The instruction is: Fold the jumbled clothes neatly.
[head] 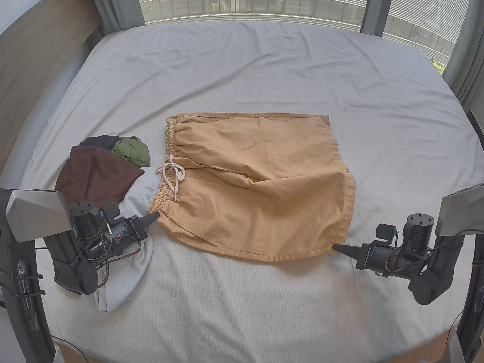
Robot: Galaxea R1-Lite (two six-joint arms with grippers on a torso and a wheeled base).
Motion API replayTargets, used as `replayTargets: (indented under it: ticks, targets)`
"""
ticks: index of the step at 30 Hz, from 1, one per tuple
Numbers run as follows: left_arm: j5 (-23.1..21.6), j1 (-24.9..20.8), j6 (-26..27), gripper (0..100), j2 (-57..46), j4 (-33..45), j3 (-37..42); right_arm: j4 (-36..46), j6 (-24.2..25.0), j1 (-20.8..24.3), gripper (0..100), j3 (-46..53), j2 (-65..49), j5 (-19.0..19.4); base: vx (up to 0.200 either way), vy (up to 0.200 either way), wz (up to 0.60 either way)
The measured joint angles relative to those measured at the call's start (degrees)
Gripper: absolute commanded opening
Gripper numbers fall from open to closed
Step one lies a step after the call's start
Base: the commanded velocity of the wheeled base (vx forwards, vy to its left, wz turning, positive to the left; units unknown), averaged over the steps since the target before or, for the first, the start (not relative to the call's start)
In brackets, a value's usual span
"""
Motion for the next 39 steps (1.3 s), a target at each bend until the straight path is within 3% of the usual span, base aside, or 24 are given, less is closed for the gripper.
replayTargets:
  ticks: [5,14,27,35,39]
  targets:
    - [-1.23,0.11,0.02,0,-0.85,-0.02,2.35,0.13,-0.39,-1.72,0,2.18,-0.24,1.74,0.0,0.0,0.0]
    - [-10.09,1.18,0.13,0,-5.45,0.02,9.7,0.22,-1.84,-3.4,0,6.06,-1.38,2.46,0.0,0.0,0.0]
    - [-10.97,3.05,0.24,0,-7.08,0.27,14.34,0.29,-3.36,-3.34,0,11.06,-3.33,2.54,0.0,0.0,0.0]
    - [-11.06,3.19,3.97,0,-4.64,0.46,16.79,0.3,-7.39,-3.25,0,13.57,-1.95,2.54,0.0,0.0,0.0]
    - [-11.08,3.46,8.46,0,-2.33,0.44,17.42,0.29,-9.23,-3.34,0,14.52,-1.05,2.56,0.0,0.0,0.0]
